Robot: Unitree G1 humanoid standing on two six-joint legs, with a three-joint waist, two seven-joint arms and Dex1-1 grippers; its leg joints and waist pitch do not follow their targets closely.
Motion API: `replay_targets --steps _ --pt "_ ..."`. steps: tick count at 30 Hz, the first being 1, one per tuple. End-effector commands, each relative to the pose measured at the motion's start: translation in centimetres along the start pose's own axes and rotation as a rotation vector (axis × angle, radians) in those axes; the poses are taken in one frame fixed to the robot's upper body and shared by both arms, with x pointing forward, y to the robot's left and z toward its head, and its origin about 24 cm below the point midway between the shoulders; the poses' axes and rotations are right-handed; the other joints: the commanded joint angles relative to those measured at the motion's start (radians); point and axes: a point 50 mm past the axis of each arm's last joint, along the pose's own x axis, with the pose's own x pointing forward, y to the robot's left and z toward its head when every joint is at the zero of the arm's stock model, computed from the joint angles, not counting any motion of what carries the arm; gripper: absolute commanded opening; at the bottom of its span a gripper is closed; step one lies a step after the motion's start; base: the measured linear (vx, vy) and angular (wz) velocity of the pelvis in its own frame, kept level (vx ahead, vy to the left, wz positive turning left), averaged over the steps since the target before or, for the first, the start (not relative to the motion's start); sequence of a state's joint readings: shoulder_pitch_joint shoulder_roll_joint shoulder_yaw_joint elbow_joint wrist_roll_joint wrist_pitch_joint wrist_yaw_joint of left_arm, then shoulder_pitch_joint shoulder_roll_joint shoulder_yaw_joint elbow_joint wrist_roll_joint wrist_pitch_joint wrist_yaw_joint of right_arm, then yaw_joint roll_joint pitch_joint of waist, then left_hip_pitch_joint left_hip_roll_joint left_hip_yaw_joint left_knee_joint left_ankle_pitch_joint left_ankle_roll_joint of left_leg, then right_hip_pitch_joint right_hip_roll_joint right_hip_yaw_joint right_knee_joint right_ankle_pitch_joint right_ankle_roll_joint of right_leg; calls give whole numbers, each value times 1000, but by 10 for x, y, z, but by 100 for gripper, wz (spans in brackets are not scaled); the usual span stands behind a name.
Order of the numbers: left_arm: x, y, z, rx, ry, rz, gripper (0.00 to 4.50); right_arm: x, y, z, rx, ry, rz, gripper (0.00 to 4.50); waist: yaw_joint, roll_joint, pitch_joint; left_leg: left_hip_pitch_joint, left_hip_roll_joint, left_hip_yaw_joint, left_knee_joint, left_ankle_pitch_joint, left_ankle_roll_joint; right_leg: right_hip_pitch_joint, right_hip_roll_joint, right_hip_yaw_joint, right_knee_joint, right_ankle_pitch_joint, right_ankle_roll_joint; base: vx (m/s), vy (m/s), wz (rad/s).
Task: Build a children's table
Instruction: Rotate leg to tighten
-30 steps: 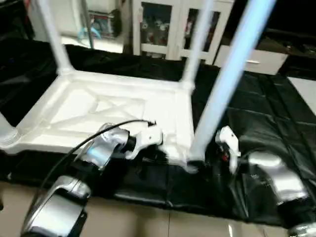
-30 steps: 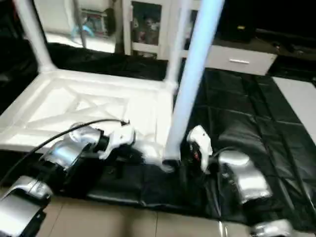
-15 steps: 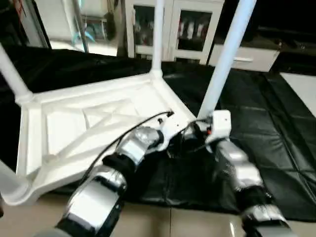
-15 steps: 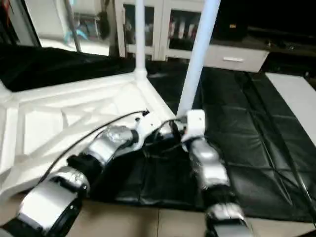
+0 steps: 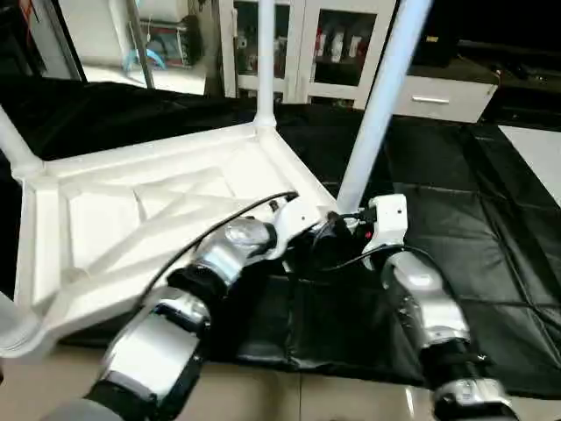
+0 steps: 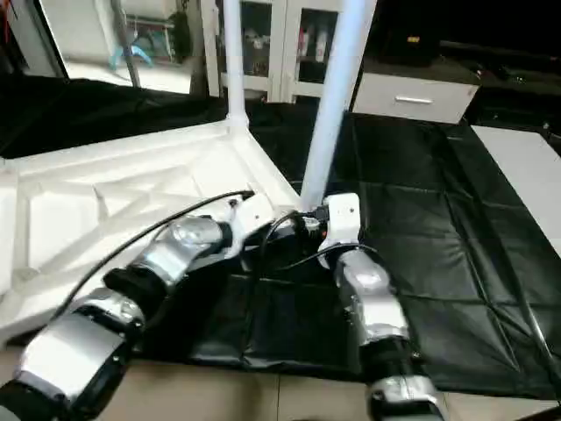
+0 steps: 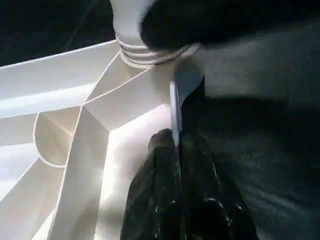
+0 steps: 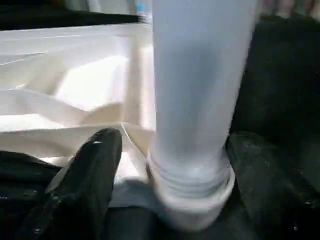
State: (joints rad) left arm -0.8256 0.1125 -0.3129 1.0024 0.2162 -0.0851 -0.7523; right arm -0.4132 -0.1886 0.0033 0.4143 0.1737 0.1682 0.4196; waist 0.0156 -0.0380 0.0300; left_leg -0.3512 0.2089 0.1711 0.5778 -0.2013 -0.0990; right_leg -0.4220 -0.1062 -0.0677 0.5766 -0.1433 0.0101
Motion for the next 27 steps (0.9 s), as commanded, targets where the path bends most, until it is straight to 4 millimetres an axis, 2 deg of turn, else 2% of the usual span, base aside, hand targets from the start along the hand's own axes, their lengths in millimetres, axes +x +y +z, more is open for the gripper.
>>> replay_targets --steps 1,2,3,5,6,8,9,10,12,15,18,21,22,25,27 --pt "-4 -11 -9 -1 -25 -117 0 -8 -4 5 -34 26 86 390 11 -16 -54 -11 10 9 -65 -179 117 64 -25 27 -58 -229 -213 0 0 0" --pt "-8 -14 -12 10 -26 -174 0 -12 -7 6 -56 48 134 404 17 -13 -52 -9 11 14 -64 -168 122 59 -25 30 -55 -210 -226 0 0 0" --pt "-8 -14 -12 10 -26 -174 0 -12 -7 6 -56 48 134 413 21 -13 -53 -7 11 13 -64 -170 122 62 -26 29 -55 -212 -229 0 0 0" --pt "-23 -25 -26 -2 -11 -376 0 -31 -11 8 -128 114 332 424 27 -10 -51 -4 15 13 -66 -184 118 60 -28 30 -54 -220 -236 0 0 0" --pt "-23 -25 -26 -2 -11 -376 0 -31 -11 8 -128 114 332 424 28 -13 -50 -6 17 14 -67 -191 114 61 -29 32 -54 -217 -238 0 0 0" --pt "-31 -31 -32 1 -14 -477 0 -52 -11 3 -206 206 525 434 30 -11 -48 -4 18 14 -69 -218 107 58 -28 32 -56 -242 -235 0 0 0" --pt "-33 -32 -32 -4 -18 -497 0 -57 -10 2 -215 226 560 444 31 -8 -47 -3 18 13 -70 -233 103 58 -28 32 -58 -256 -231 0 0 0" --pt "-35 -36 -32 -17 -24 -546 0 -65 -10 -2 -219 271 625 444 39 -11 -43 1 23 13 -73 -260 100 59 -29 33 -60 -282 -223 0 0 0" --pt "-41 -44 -30 -38 -43 -650 0 -78 -6 -7 -221 336 747 444 43 -13 -43 -2 24 12 -75 -274 93 57 -33 36 -60 -304 -219 0 0 0" --pt "-43 -45 -29 -28 -36 -663 0 -80 2 -7 -175 345 805 444 43 -14 -42 0 23 12 -75 -282 84 53 -33 36 -65 -342 -206 0 0 0" --pt "-43 -46 -30 -16 -31 -652 0 -78 8 -7 -167 335 835 444 46 -11 -42 5 23 13 -75 -284 74 47 -31 37 -68 -355 -200 0 0 0" --pt "-42 -44 -31 -6 -23 -623 0 -73 15 -7 -160 299 848 444 45 -11 -43 1 22 12 -76 -278 61 49 -30 36 -67 -351 -194 0 0 0" --pt "-42 -42 -31 -3 -17 -614 0 -74 18 -7 -147 294 868 444 46 -7 -44 -2 21 10 -77 -275 57 52 -31 36 -65 -349 -189 0 0 0" --pt "-42 -42 -31 -2 -9 -615 0 -75 20 -8 -146 304 883 444 44 -10 -46 -3 20 9 -76 -267 57 55 -30 36 -63 -333 -187 0 0 0" --pt "-42 -42 -30 3 0 -621 0 -75 19 -12 -149 327 888 444 46 2 -46 -2 19 9 -77 -271 54 56 -30 35 -63 -319 -191 0 0 0"
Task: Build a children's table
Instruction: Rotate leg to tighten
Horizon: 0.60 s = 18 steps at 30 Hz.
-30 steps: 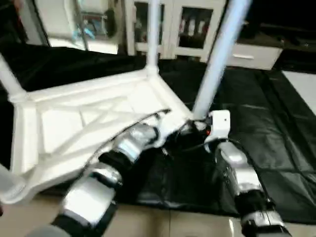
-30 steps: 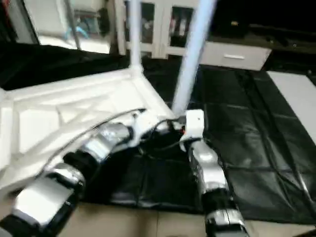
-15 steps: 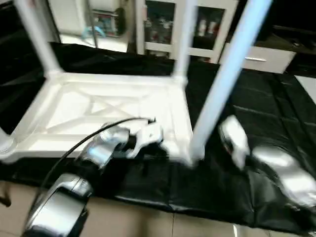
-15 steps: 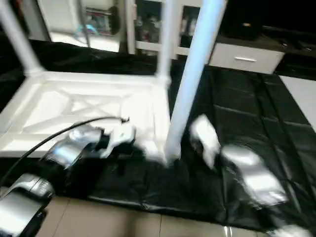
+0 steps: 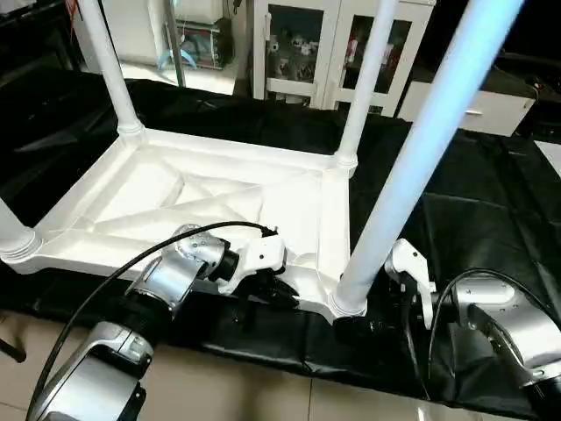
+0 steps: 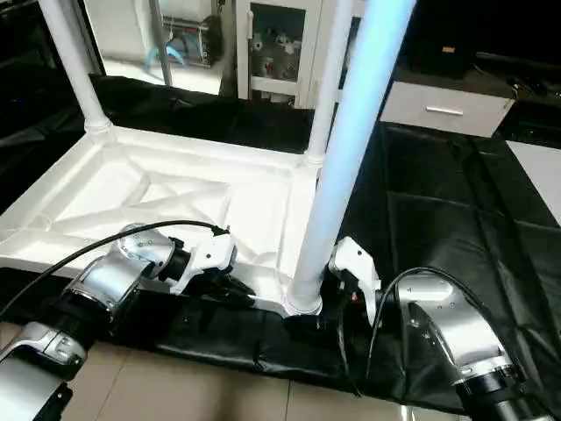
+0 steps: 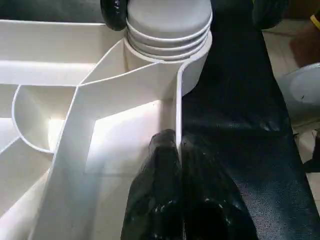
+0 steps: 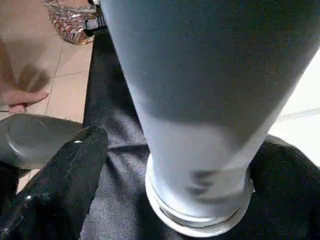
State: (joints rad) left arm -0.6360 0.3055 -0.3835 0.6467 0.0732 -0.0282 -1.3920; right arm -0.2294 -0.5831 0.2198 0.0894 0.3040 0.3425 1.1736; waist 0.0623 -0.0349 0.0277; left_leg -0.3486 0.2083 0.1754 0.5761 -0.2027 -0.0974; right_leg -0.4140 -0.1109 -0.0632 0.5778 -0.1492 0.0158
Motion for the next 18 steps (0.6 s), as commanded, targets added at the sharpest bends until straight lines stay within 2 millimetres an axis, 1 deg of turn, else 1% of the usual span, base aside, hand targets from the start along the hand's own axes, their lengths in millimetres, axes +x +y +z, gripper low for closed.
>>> replay_targets --steps 1,2,6,8,10,12,13,14,16,18 --pt "12 -8 -9 -38 28 -46 0 6 6 0 -12 15 64 429 -1 -3 -44 -6 20 5 -75 -267 51 49 -25 30 -64 -309 -198 0 0 0" --pt "12 -8 -9 -36 28 -47 0 5 5 0 -12 16 59 418 -2 -4 -45 -6 20 5 -75 -265 51 50 -25 30 -64 -306 -199 0 0 0" --pt "13 -8 -10 -32 32 -47 0 6 2 -2 -20 26 39 387 -2 -1 -46 -5 20 5 -73 -256 51 50 -24 29 -61 -279 -211 0 0 0" --pt "13 -9 -10 -33 31 -47 0 6 2 -3 -18 24 36 364 -3 -4 -47 -6 20 6 -73 -253 54 51 -23 30 -60 -267 -216 0 0 0" --pt "14 -8 -10 -33 32 -41 0 6 2 -3 -23 29 35 356 -3 -6 -47 -5 20 6 -73 -253 56 51 -23 29 -60 -273 -215 0 0 0" --pt "14 -7 -9 -31 31 -37 0 6 2 -3 -30 35 36 336 -2 -4 -47 -5 19 6 -73 -256 56 51 -24 30 -61 -286 -211 0 0 0" --pt "15 -7 -9 -30 30 -36 0 6 2 -3 -32 37 37 329 -2 -5 -47 -5 19 6 -72 -256 56 51 -24 30 -62 -289 -210 0 0 0" --pt "15 -6 -8 -28 28 -34 0 5 1 -3 -36 42 37 323 -2 -4 -47 -5 20 6 -73 -255 56 50 -25 30 -62 -289 -211 0 0 0" --pt "16 -6 -7 -24 27 -33 0 5 0 -3 -41 49 36 305 -2 -9 -47 -6 20 6 -72 -252 57 51 -25 29 -61 -287 -211 0 0 0" --pt "16 -6 -7 -24 25 -28 0 5 -2 -6 -54 72 31 288 -1 -9 -46 -6 20 6 -72 -249 59 51 -25 29 -60 -290 -209 0 0 0"
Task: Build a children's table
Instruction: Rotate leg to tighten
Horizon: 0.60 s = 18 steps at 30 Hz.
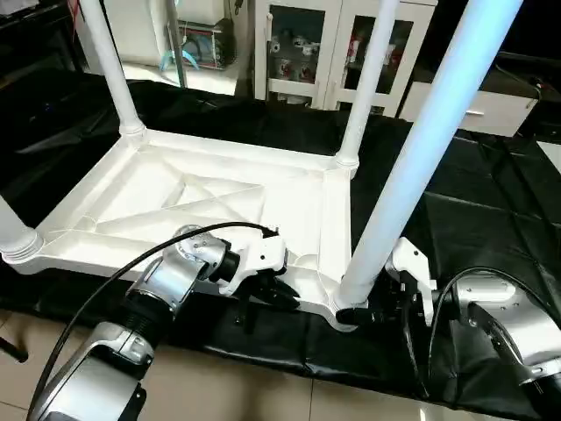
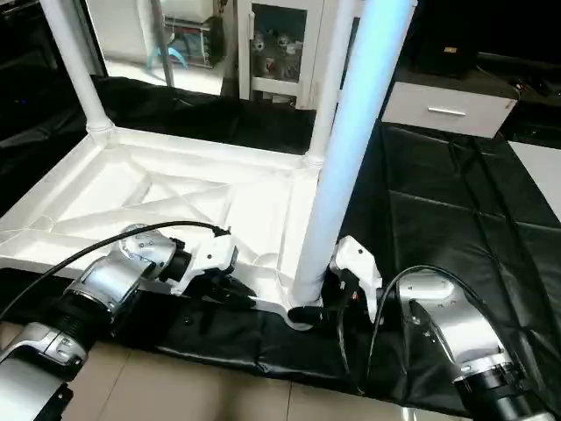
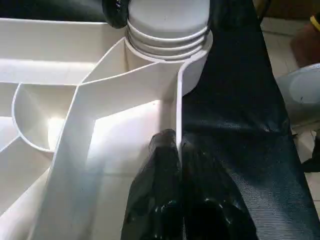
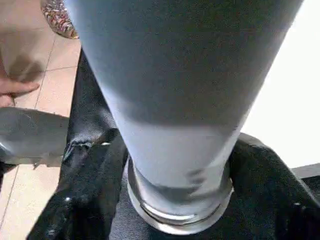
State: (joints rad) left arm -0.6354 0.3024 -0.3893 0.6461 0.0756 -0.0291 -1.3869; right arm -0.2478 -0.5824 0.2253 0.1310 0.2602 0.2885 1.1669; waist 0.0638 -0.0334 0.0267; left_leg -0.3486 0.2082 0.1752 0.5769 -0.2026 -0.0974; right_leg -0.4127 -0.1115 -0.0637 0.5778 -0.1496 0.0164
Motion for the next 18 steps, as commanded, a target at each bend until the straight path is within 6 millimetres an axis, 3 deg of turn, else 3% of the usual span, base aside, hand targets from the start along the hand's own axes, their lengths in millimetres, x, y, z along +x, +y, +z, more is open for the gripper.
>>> replay_targets --steps 1,3,10,13,15,16,18 --pt "14 -6 -8 -25 24 -22 0 7 5 -7 -17 58 62 281 -3 -14 -44 -6 20 7 -73 -254 61 48 -25 30 -62 -305 -206 0 0 0" --pt "14 -8 -10 -24 26 -18 0 8 5 -9 -24 70 66 258 -3 -15 -43 -6 20 5 -74 -264 60 48 -26 30 -64 -339 -193 0 0 0" --pt "16 -7 -9 -23 20 5 0 12 3 -11 -19 60 40 250 -5 -16 -43 -7 20 5 -75 -270 60 46 -26 30 -66 -344 -185 0 0 0" --pt "18 -1 -4 -23 -1 67 0 14 -6 -14 2 50 -72 249 -9 -15 -41 -6 19 3 -77 -305 47 42 -24 28 -71 -385 -176 0 0 0" --pt "22 12 2 -52 -26 192 0 19 -24 -21 108 37 -301 249 -19 -15 -38 1 14 0 -78 -368 22 35 -23 23 -84 -484 -148 0 0 0" --pt "22 13 2 -53 -27 196 0 19 -25 -21 112 36 -308 249 -19 -15 -38 1 14 0 -78 -368 22 35 -23 23 -84 -484 -148 -50 4 -4" --pt "28 24 12 -81 -68 283 0 23 -35 -27 217 13 -493 249 -41 -19 -37 -9 9 -13 -79 -403 0 38 -24 14 -94 -582 -92 -25 2 -2"
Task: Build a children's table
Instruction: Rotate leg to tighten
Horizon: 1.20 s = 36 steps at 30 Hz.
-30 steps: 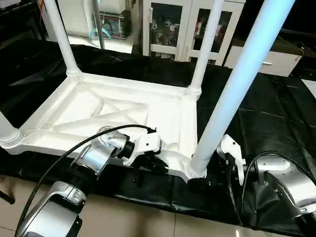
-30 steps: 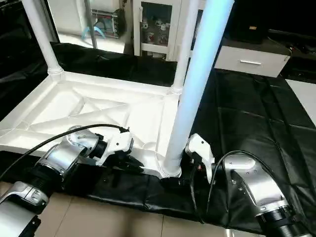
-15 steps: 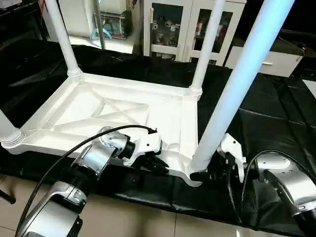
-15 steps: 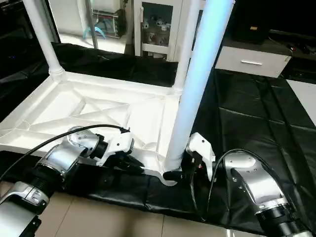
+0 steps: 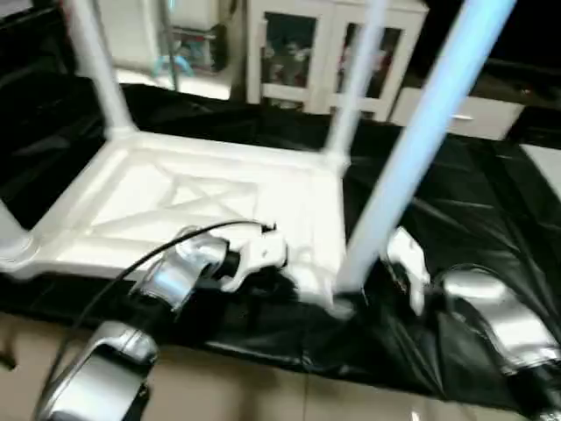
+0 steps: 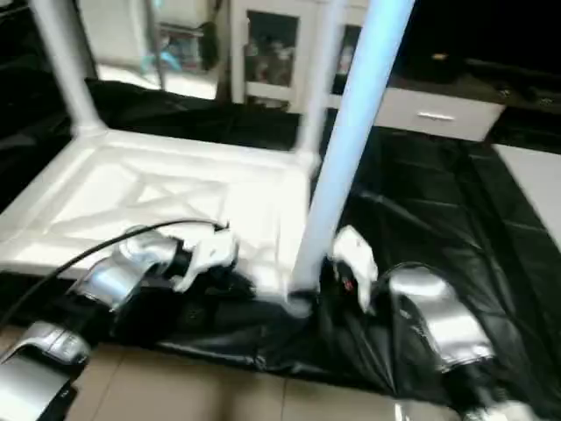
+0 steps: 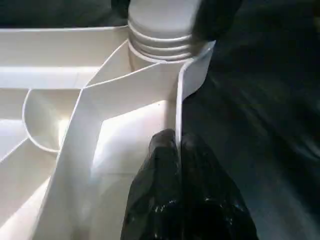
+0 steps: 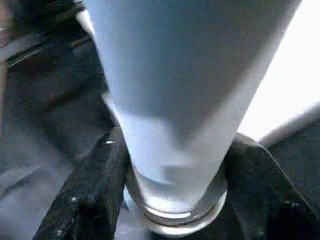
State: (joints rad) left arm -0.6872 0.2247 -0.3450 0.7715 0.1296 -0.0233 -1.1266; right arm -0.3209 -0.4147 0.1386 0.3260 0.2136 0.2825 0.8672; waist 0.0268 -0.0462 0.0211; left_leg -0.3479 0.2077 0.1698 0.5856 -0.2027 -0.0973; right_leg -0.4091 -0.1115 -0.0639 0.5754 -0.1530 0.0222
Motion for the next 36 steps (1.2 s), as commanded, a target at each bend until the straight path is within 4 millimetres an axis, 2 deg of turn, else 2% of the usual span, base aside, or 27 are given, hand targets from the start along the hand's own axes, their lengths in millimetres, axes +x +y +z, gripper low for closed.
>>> replay_targets --steps 1,2,3,5,6,8,12,17,35,36 --pt "22 0 15 -42 -75 55 0 8 -8 -21 84 89 -218 249 -6 -5 -30 -8 8 -8 -86 -412 1 30 -24 13 -96 -598 -90 0 0 0" --pt "26 3 19 -53 -76 84 0 11 -10 -21 122 72 -281 249 -12 -7 -32 -4 5 -9 -83 -427 0 25 -23 9 -101 -628 -78 0 0 0" --pt "30 5 22 -59 -71 117 0 15 -11 -21 148 58 -347 249 -15 -7 -31 -4 3 -10 -82 -429 0 24 -23 8 -104 -638 -72 0 0 0" --pt "36 11 29 -79 -74 197 0 22 -12 -19 188 29 -442 249 -24 -2 -35 -5 3 -10 -82 -422 1 24 -23 6 -107 -620 -72 0 0 0" --pt "36 11 29 -79 -74 197 0 22 -12 -19 188 29 -442 249 -24 -2 -35 -3 3 -11 -83 -418 3 24 -24 5 -108 -610 -78 0 0 0" --pt "36 11 29 -79 -74 197 0 22 -12 -19 188 29 -442 248 -21 -1 -36 -9 8 -8 -88 -387 26 32 -22 10 -101 -525 -106 0 0 0" --pt "36 11 29 -79 -74 197 0 22 -12 -19 188 29 -442 248 -20 0 -36 -11 11 -3 -89 -376 35 33 -22 16 -94 -463 -139 0 0 0" --pt "36 11 29 -79 -74 197 0 22 -12 -19 188 29 -442 248 -17 0 -36 -11 11 1 -90 -358 39 36 -23 19 -91 -434 -155 0 0 0" --pt "36 11 29 -79 -74 197 0 22 -12 -19 188 29 -442 248 -21 1 -30 -8 11 -4 -95 -410 29 27 -25 16 -105 -546 -113 0 0 0" --pt "39 22 35 -82 -67 330 0 39 -16 -7 204 -17 -573 248 -23 2 -29 -8 9 -3 -94 -411 25 23 -24 16 -107 -557 -108 0 0 0"
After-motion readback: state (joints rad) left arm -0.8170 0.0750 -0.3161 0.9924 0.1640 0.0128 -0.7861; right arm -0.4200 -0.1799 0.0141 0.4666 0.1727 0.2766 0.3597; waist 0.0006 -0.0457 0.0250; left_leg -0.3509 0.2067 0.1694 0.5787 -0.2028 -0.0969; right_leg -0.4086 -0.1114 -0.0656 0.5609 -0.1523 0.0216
